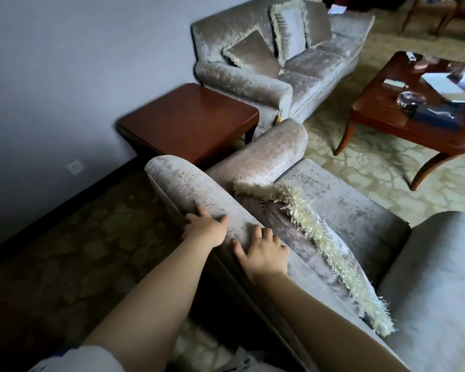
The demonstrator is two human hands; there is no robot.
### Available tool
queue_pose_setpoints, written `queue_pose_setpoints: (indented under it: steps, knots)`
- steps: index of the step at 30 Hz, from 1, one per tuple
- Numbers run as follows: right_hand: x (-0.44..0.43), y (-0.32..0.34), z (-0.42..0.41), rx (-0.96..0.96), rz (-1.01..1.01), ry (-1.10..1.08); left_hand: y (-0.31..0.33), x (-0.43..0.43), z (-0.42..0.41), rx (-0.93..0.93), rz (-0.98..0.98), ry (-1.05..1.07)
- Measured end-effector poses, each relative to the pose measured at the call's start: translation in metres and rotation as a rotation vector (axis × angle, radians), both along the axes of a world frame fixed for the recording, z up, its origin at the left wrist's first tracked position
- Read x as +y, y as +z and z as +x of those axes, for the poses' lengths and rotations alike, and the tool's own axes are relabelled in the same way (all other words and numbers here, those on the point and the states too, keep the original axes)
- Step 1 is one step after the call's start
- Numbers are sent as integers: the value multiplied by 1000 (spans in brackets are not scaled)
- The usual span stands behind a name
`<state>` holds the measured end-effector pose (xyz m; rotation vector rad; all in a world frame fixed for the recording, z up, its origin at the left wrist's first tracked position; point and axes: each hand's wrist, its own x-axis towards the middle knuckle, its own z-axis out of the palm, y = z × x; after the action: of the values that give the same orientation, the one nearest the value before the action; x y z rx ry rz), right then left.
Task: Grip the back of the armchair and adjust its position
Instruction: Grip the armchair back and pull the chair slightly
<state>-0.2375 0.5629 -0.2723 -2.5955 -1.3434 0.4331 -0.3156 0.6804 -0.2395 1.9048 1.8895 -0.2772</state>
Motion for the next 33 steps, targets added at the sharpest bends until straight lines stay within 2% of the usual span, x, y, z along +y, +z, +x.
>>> queue_pose_setpoints:
  steps: [4, 8, 15, 17, 20, 22, 28, 33]
  knots:
    - [-2, -2, 7, 1, -13, 26, -1, 22, 24, -39, -50, 184]
    - [-2, 0, 26, 7, -29, 50, -4, 31, 48, -164, 24, 331]
    - [-26, 5, 55, -13, -29, 85, -14, 0, 61, -243, 114, 263]
    - [-30, 5, 56, -15, -18, 83, -13, -1, 59, -210, 118, 164]
    - [-33, 4, 49, -14, -30, 55, -17, 8, 46, 20, 241, -328]
    - [-33, 3, 44, -28, -19, 17, -17, 16, 37, 55, 240, -525]
    - [-32, 4, 44, -8, 17, -41, -2, 18, 35, 235, 217, -719]
    - [-20, -2, 59, 149, -5, -175, -1, 36, 42, 293, 43, -747]
